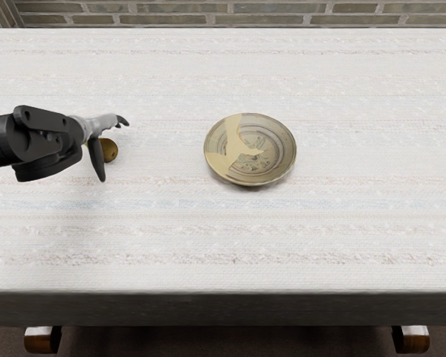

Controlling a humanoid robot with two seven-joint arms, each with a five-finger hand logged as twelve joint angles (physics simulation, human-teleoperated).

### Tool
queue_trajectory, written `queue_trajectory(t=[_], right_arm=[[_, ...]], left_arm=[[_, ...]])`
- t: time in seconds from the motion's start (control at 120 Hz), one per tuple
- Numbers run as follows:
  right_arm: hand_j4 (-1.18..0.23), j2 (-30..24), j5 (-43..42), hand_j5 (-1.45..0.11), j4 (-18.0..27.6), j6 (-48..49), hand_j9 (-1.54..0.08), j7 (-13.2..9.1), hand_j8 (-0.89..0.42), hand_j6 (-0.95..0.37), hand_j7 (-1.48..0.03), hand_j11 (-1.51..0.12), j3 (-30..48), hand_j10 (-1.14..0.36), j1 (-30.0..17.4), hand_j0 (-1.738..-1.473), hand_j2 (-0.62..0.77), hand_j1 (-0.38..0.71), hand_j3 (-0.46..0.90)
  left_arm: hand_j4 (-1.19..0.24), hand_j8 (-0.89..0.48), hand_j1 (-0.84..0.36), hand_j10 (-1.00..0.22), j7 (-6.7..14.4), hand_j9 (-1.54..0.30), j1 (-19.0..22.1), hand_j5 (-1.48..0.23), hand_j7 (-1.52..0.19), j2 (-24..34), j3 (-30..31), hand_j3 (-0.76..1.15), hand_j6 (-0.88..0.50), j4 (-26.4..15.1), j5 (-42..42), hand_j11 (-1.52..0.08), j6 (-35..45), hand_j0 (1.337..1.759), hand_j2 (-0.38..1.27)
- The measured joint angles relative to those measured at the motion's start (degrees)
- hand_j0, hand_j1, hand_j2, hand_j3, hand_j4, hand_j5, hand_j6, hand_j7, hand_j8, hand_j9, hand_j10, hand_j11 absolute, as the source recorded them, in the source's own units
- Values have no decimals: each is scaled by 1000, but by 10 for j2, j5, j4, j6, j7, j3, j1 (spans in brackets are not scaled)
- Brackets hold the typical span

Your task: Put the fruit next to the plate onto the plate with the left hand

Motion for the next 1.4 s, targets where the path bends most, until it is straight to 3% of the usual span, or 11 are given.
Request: queue_trajectory(t=[0.942,1.4], right_arm=[[-8,0,0,-10,0,0,-10,0,-8,-8,-10,-10,0,-8,0,-1658,-2,-340,0],[-8,0,0,-10,0,0,-10,0,-8,-8,-10,-10,0,-8,0,-1658,-2,-340,0]], left_arm=[[-210,-210,98,-210,0,-272,26,-272,-272,-4,1,0,-211,22,0,-272,35,1658,43],[-308,-308,-19,-307,0,-399,33,-399,-399,-4,1,0,-308,23,-10,-399,34,1658,62]])
